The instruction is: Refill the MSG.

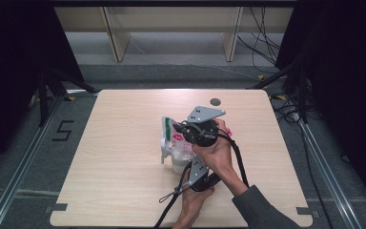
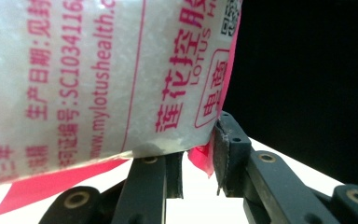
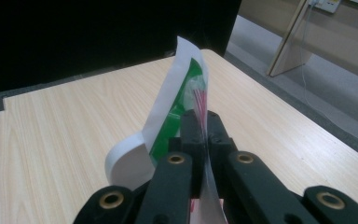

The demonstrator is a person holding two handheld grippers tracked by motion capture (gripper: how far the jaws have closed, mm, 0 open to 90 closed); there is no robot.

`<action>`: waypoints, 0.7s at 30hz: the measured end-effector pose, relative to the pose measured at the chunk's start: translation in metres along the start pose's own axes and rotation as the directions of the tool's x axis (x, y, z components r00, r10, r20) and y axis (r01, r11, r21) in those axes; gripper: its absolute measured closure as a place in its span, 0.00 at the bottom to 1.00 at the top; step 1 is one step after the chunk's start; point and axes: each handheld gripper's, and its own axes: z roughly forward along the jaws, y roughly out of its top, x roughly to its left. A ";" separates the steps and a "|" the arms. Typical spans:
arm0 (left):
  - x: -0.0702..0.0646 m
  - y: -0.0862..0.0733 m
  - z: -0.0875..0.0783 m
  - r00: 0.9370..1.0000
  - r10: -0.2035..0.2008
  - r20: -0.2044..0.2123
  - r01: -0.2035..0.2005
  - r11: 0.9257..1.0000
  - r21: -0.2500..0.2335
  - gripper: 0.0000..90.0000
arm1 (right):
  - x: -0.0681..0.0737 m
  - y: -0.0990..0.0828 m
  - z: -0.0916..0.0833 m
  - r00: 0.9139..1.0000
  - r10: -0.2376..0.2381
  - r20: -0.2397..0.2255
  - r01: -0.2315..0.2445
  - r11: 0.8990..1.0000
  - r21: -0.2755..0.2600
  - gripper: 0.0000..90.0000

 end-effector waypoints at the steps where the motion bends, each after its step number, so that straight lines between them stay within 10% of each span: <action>1: -0.001 0.000 -0.002 1.000 0.002 -0.018 -0.001 1.000 0.019 0.83 | 0.001 -0.001 0.002 1.000 0.000 0.002 0.000 1.000 0.000 1.00; 15: -0.001 -0.001 0.002 1.000 -0.025 0.002 0.025 1.000 -0.014 0.83 | 0.000 -0.002 -0.001 1.000 0.011 0.001 -0.011 1.000 -0.017 1.00; 21: 0.005 -0.003 -0.001 0.999 0.028 -0.026 -0.027 0.999 0.043 0.81 | -0.007 -0.004 -0.013 0.999 0.047 -0.004 -0.047 0.997 -0.053 1.00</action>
